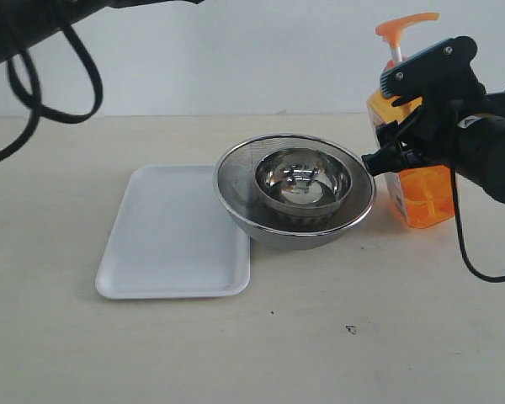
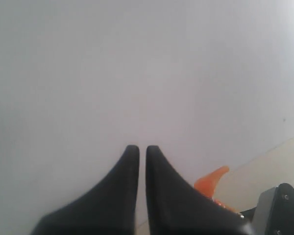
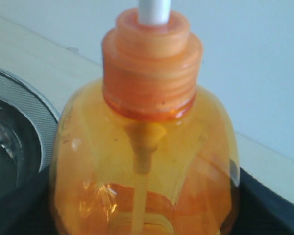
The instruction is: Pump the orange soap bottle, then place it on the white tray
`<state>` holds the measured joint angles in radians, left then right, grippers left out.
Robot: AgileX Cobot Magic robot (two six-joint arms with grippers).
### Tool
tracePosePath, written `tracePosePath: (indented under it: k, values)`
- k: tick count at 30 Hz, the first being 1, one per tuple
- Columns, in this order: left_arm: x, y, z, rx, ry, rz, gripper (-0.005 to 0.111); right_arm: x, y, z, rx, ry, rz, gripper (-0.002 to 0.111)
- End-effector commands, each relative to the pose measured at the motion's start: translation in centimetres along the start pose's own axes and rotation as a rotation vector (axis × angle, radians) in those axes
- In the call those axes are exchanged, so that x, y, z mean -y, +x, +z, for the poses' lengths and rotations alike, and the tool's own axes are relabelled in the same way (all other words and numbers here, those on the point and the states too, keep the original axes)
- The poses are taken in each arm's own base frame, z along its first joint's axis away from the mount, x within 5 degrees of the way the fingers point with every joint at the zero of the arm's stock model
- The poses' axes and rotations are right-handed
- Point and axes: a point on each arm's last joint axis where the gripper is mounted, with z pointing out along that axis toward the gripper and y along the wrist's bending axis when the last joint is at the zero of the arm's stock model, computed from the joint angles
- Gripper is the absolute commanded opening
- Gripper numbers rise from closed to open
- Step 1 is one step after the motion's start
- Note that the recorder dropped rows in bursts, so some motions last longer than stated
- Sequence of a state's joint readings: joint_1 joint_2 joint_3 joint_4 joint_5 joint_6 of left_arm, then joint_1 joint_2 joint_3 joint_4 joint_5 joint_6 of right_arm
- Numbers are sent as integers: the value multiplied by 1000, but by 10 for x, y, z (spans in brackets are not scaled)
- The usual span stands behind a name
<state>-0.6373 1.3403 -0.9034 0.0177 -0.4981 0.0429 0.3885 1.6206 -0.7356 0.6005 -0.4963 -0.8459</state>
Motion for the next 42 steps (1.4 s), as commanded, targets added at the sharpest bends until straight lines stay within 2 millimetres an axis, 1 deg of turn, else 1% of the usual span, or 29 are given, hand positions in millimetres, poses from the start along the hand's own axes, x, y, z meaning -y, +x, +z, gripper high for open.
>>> tracePosePath:
  k: [1, 2, 3, 4, 5, 6, 7, 8, 10, 13, 14, 15, 17, 19, 23, 26, 31, 34, 38, 42]
  values:
    - [1, 15, 49, -90, 19, 164, 5, 0, -3, 0, 10, -3, -2, 0]
    - [1, 21, 60, -128, 24, 179, 5, 0, -3, 0, 10, -3, -2, 0]
    - [0, 23, 84, -178, 29, 182, 5, 0, -3, 0, 9, -5, 0, 0]
    - [0, 23, 103, -212, 31, 182, 5, 0, -3, 0, 9, -5, 0, 0]
    - [-1, 22, 116, -237, 32, 182, 5, 0, -3, 0, 9, -5, 0, 0]
    - [0, 20, 133, -273, 37, 183, 5, 0, -3, 0, 9, -5, 0, 0]
    - [2, 18, 141, -310, 44, 183, 5, 0, -3, 0, 9, -5, 0, 0]
    - [5, 22, 151, -373, 57, 183, 5, 0, -3, 0, 9, -5, 0, 0]
    - [11, 25, 169, -421, 74, 176, 5, 0, -3, 0, 9, -5, 0, 0]
    - [19, 32, 179, -470, 101, 161, 5, 0, -3, 0, 9, -5, 0, 0]
    - [26, 37, 185, -513, 147, 176, 5, 0, -3, 0, 9, -5, 0, 0]
    - [29, 39, 187, -536, 178, 185, 5, 0, -3, 0, 9, -5, 0, 0]
    - [39, 40, 191, -536, 256, 202, 5, 0, -3, 0, 9, -5, 0, 0]
    - [45, 36, 196, -503, 294, 178, 5, 0, -3, 0, 9, -5, 0, 0]
    - [45, 27, 208, -414, 275, 148, 5, 0, -3, 0, 9, -5, 0, 0]
    - [46, 27, 213, -407, 281, 150, 5, 0, -3, 0, 9, -5, 3, 0]
    - [48, 40, 220, -427, 301, 170, 5, 0, -3, 0, 10, -6, 4, 0]
    - [50, 50, 224, -442, 312, 150, 5, 0, -3, 0, 10, -6, 4, 0]
    - [53, 55, 225, -435, 340, 146, 5, 0, -3, 0, 11, -6, 2, 0]
    - [58, 53, 225, -411, 387, 111, 5, 0, -3, 0, 11, -6, 6, 0]
